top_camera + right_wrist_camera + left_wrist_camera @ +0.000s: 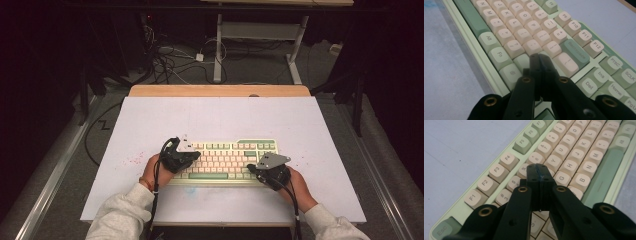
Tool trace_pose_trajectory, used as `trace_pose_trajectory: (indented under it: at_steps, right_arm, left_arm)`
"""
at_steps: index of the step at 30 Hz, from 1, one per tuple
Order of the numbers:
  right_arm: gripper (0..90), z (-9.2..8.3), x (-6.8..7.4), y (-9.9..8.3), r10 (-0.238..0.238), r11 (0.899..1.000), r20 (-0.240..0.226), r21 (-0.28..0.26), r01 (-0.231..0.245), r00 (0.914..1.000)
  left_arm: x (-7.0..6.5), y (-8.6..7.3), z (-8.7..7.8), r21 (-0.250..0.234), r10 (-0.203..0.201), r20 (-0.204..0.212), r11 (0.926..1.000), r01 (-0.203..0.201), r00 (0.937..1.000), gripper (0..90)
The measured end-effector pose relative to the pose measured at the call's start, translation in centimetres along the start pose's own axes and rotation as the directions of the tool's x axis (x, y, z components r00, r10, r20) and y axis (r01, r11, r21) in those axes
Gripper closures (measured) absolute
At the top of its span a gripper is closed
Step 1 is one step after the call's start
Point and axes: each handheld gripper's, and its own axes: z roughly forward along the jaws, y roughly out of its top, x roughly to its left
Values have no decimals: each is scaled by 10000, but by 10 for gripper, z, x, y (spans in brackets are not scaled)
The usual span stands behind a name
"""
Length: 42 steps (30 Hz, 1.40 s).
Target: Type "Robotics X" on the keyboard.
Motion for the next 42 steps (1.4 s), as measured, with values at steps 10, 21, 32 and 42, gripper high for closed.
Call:
trace_pose_trajectory:
  at_steps: [10,21,32,42]
  right_arm:
    - [900,0,0,0,-18,10000,29,6,18,10000]
    - [900,-1,2,0,-46,10000,59,40,46,10000]
    - [900,-1,1,1,-36,10000,50,57,36,10000]
    - [900,-24,-6,7,279,9958,258,-874,-256,9993]
  left_arm:
    - [0,2,6,233,44,-213,9997,-39,9998,877]
    - [-4,4,4,275,384,-329,9989,-375,9987,877]
    - [-5,5,-3,-41,483,-448,9988,-485,9978,877]
    - [-5,2,-21,-715,564,-727,9955,-616,9958,874]
